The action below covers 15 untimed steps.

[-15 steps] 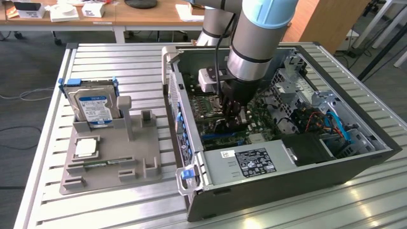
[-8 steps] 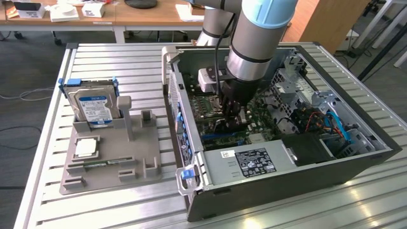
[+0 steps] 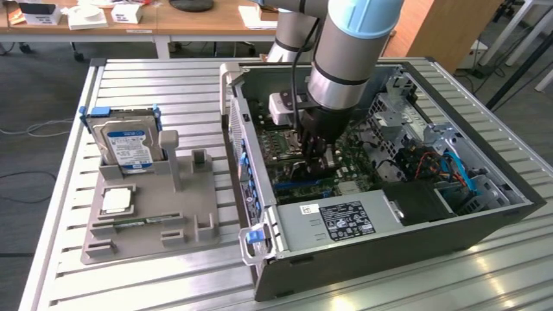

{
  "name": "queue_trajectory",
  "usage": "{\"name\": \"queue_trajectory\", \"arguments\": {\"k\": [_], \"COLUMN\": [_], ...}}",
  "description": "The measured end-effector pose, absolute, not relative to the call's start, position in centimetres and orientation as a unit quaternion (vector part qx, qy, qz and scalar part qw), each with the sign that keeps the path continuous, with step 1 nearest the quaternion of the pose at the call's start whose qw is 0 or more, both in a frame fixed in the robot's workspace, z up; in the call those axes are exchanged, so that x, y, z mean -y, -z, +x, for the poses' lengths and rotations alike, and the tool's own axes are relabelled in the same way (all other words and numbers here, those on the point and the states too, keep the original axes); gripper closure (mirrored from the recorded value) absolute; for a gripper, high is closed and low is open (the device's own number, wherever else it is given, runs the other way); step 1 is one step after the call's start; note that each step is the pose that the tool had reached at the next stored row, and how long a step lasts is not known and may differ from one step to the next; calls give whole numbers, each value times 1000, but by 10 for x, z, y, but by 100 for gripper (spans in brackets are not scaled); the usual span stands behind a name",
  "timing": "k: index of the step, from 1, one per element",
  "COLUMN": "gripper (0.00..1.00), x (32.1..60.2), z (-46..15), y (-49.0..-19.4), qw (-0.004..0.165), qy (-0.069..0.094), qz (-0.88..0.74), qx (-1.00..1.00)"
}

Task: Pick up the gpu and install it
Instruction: 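Insert the gpu into the slot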

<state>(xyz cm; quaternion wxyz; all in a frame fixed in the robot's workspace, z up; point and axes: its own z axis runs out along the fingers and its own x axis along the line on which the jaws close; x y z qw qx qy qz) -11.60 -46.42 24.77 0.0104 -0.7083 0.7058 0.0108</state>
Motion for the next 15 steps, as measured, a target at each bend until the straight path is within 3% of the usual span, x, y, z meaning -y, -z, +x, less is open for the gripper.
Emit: {"name": "queue_trajectory", "arguments": {"k": [15], "gripper": [73], "x": [464], "z": [-119], "y": [-246], "qw": [11], "qy": [-11], "qz": [-708], "qx": [-706]}}
